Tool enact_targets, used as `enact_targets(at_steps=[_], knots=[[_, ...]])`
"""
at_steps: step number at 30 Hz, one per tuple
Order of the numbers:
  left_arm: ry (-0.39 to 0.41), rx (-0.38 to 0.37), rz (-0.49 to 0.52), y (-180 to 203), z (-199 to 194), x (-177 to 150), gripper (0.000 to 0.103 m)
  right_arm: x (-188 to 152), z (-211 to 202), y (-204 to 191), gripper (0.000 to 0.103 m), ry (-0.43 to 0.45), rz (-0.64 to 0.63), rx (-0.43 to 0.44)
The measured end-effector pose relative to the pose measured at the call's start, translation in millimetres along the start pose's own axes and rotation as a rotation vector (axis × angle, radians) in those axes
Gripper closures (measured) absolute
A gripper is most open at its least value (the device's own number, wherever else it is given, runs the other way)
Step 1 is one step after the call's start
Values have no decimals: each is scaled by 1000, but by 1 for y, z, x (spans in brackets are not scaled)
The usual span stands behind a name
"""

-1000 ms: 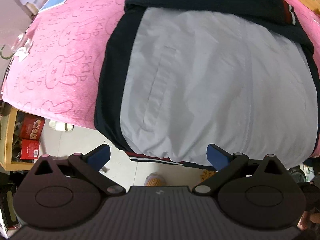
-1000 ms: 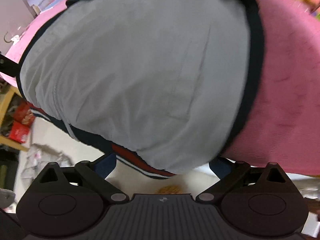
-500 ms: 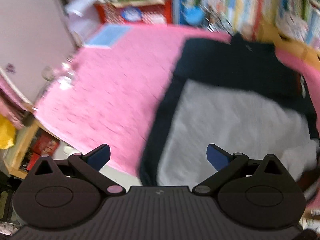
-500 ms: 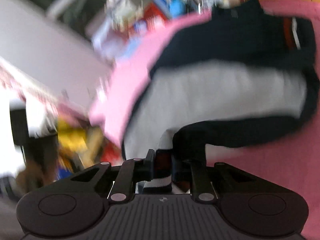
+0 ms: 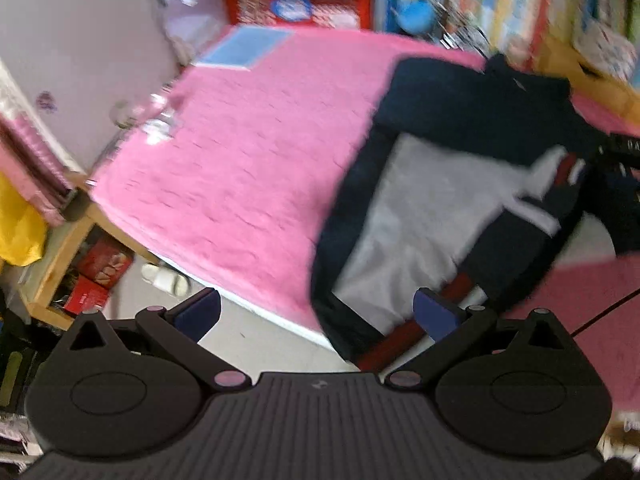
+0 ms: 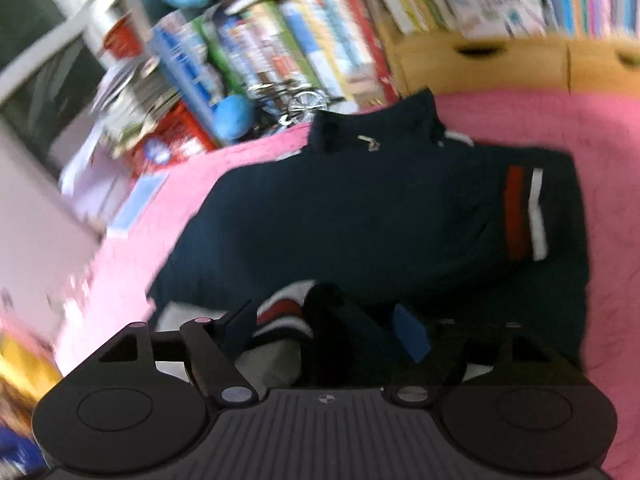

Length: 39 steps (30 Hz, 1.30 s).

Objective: Fold clothes

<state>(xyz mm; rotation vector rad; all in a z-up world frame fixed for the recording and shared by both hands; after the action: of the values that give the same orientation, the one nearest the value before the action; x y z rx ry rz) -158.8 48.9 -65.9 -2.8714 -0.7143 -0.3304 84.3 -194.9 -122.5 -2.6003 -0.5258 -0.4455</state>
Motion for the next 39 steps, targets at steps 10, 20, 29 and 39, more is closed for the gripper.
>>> enact_targets(at_steps=[10, 20, 29, 39], knots=[[-62, 70, 389, 80, 62, -16, 0, -83, -16, -20, 13, -28, -394, -392], [118, 108, 477, 37, 71, 100, 0, -112, -40, -72, 12, -107, -243, -422], [49, -223, 494, -6, 61, 154, 0, -106, 57, -140, 20, -424, -145, -181], [109, -337, 451, -79, 15, 141, 0, 40, 69, -185, 16, -181, 239, 332]])
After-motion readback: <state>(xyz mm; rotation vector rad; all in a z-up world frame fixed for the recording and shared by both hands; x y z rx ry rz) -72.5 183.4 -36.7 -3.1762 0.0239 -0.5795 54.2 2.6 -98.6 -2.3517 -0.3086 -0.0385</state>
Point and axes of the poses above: each gripper's, at about its wrist camera, not at the fingertips, and z roughly the way its jaws point, y to its right, x to its top, the point moved 8 cm from there along z, roughly the way its jaws point, and after that the axes turned 13 degrees about -y, right-handed, at the moved point
